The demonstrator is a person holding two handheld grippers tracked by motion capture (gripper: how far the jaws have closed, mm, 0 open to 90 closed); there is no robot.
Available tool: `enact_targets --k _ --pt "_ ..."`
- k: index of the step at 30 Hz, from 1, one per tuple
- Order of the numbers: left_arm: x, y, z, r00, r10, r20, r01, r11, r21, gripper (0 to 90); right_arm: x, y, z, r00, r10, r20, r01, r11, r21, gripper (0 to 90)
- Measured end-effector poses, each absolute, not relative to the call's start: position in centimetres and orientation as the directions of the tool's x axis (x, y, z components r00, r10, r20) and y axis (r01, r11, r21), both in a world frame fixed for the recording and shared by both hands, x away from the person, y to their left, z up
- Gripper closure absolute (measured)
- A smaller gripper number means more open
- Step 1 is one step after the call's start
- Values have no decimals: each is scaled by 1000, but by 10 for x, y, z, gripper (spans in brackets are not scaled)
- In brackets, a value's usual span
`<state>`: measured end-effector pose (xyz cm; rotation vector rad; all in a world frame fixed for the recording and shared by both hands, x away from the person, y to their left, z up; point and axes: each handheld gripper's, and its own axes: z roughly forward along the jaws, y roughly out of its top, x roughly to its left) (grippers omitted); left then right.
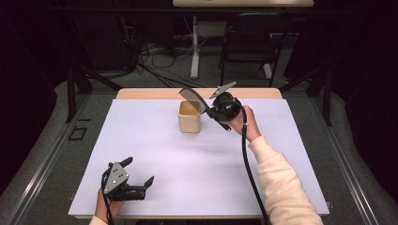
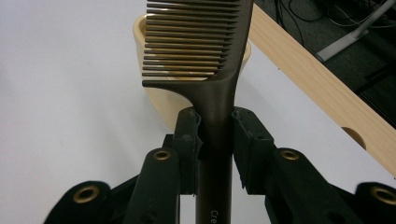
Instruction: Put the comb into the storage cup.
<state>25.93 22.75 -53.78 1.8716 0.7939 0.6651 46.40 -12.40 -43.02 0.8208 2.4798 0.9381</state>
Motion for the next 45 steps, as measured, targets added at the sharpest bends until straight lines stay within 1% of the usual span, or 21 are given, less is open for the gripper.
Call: enact_targets --k 15,32,37,45 --pt "260 228 -538 638 764 102 241 -323 915 7 473 -107 -424 -761 631 -150 365 608 705 723" --pt "259 228 -538 636 765 102 238 -319 917 6 480 -100 -419 -753 639 -154 364 600 712 723" --pt "259 228 -538 635 766 102 238 -319 917 6 482 -97 -416 -755 634 -170 346 605 717 723" --pt "259 229 -538 636 765 102 237 -319 918 6 484 -93 -414 -754 635 -166 343 597 725 722"
